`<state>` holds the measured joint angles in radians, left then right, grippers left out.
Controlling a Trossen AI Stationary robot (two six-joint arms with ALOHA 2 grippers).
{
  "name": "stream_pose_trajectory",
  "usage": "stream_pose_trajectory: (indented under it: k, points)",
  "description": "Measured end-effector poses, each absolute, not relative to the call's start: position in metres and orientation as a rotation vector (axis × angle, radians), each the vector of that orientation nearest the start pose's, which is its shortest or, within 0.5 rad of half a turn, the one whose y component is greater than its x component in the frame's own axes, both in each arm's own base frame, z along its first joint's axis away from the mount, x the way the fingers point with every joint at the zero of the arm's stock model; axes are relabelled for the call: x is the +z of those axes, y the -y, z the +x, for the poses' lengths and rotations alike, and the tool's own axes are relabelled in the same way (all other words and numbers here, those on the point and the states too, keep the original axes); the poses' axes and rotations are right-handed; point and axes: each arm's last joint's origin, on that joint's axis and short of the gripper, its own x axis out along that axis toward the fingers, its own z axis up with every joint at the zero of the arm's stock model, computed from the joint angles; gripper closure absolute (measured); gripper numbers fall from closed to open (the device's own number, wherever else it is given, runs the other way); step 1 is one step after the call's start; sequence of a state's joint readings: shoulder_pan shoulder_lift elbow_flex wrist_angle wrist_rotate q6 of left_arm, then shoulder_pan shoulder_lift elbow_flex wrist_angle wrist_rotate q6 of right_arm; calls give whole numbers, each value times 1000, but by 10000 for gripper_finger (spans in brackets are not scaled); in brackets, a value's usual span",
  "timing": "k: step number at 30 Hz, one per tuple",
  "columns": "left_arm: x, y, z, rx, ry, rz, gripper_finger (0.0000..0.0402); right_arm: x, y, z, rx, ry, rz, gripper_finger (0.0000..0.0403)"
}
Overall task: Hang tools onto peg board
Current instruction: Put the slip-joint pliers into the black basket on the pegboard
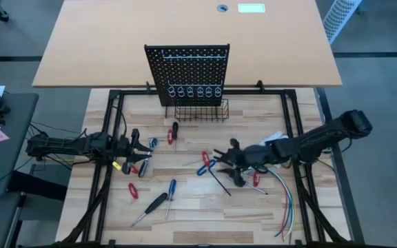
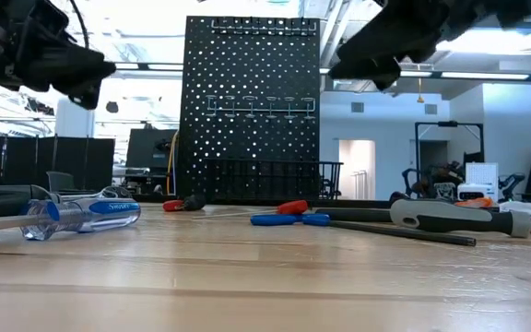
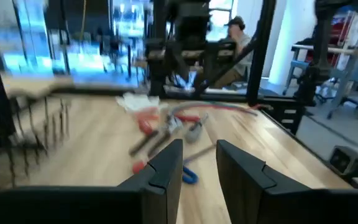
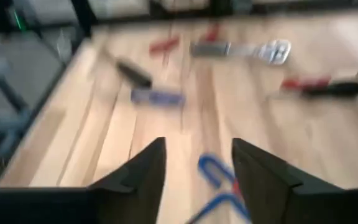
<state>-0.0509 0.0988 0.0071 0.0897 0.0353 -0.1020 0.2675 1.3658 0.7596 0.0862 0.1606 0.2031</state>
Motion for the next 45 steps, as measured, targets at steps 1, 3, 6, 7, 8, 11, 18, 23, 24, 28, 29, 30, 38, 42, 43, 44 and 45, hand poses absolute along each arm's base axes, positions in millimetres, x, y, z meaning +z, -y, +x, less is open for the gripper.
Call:
stream_pose_trajectory:
  k: [1, 3, 6, 7, 8, 11, 18, 23, 24, 28, 29, 30, 38, 42, 43, 44, 45]
  points:
    - [166, 6, 103, -85, -17, -117, 308, 226, -75, 282, 49, -569, 90, 192]
    - [163, 6, 103, -84, -43, -136, 308, 228, -83, 291, 26, -682, 119, 178]
    - [162, 6, 103, -82, -60, -143, 308, 225, -88, 297, -60, -895, 182, 174]
    - [162, 6, 103, -82, -61, -143, 308, 221, -87, 297, -99, -970, 197, 175]
    - [162, 6, 103, -82, -61, -142, 308, 217, -87, 295, -138, -1039, 207, 177]
    - [162, 6, 103, -81, -60, -122, 308, 199, -82, 292, -227, -1183, 214, 186]
    - [162, 6, 103, -75, -58, -83, 308, 173, -59, 296, -342, -1340, 223, 195]
    - [161, 6, 103, -72, -57, -23, 308, 170, -41, 297, -369, -1389, 286, 185]
    - [161, 6, 103, -72, -56, -14, 308, 172, -38, 297, -375, -1385, 295, 180]
    - [161, 6, 103, -72, -56, -1, 308, 176, -31, 292, -374, -1410, 332, 153]
    - [161, 6, 103, -72, -56, -4, 308, 176, -30, 291, -374, -1420, 331, 146]
    - [161, 6, 103, -72, -56, -5, 308, 176, -30, 290, -370, -1433, 326, 139]
    - [161, 6, 103, -70, -58, -47, 308, 171, -36, 287, -357, -1473, 310, 115]
    - [161, 6, 103, -70, -60, -62, 308, 156, -40, 280, -351, -1460, 317, 116]
    - [161, 6, 103, -69, -59, -68, 308, 151, -40, 276, -361, -1477, 316, 116]
    - [161, 6, 103, -70, -60, -72, 308, 145, -40, 271, -366, -1492, 313, 116]
    - [161, 6, 103, -69, -60, -73, 308, 140, -40, 269, -364, -1487, 316, 116]
